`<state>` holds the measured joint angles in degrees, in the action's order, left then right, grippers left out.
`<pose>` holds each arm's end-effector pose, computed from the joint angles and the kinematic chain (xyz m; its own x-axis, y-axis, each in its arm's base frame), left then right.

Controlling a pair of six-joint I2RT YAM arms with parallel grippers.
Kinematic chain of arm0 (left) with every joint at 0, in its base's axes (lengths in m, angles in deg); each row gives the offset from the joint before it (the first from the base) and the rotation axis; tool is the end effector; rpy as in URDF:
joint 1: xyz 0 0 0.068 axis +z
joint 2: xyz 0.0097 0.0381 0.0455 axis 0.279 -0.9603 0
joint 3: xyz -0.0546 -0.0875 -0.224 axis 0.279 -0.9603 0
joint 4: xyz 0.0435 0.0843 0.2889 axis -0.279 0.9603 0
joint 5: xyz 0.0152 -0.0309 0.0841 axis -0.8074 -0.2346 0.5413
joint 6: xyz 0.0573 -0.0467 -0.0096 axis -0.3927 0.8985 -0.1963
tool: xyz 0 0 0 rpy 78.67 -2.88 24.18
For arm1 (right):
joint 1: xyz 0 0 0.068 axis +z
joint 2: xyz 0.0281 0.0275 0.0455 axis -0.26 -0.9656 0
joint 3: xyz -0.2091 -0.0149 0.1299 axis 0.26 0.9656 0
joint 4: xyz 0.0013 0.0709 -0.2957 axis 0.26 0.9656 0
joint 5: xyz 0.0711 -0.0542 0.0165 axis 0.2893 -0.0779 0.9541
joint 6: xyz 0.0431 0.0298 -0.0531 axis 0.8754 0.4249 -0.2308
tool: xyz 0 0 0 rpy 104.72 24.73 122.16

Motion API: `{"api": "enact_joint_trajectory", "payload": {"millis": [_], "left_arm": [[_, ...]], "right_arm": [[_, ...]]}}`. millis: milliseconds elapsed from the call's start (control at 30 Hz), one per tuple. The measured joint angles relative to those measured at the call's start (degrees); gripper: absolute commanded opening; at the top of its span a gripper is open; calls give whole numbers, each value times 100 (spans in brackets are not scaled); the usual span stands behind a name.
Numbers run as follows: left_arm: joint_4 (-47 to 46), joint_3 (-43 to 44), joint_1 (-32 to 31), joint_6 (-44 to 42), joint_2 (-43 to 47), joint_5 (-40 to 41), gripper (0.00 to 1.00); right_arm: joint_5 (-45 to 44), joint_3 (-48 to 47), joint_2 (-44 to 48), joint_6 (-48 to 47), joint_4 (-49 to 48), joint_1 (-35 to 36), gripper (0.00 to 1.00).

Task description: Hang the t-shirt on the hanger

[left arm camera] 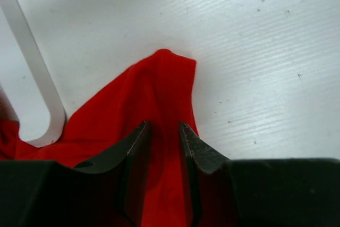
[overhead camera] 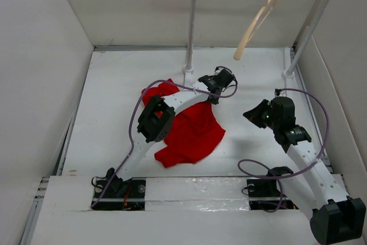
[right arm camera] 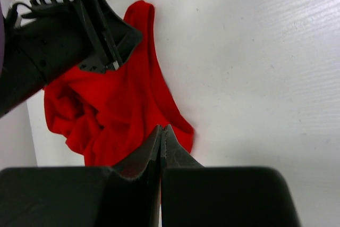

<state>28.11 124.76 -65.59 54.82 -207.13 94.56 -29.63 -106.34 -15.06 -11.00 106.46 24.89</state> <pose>0.3827 -0.4165 0.1445 -0.6844 0.3378 -0.6461 0.4060 0.9127 0.0471 0.2669 0.0573 0.2067 -0.6030 0.5671 -0.5610 0.1257 0.7620 0.6352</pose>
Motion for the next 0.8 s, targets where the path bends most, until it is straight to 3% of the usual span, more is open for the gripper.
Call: {"api": "enact_joint_trajectory", "payload": {"millis": [267, 800], "left_arm": [[-122, -11, 42, -94, -4, 168, 34], [-455, -87, -55, -455, -164, 216, 26]], "right_arm": [[280, 133, 136, -83, 289, -48, 13], [610, 136, 17, -151, 317, -48, 19]]}}
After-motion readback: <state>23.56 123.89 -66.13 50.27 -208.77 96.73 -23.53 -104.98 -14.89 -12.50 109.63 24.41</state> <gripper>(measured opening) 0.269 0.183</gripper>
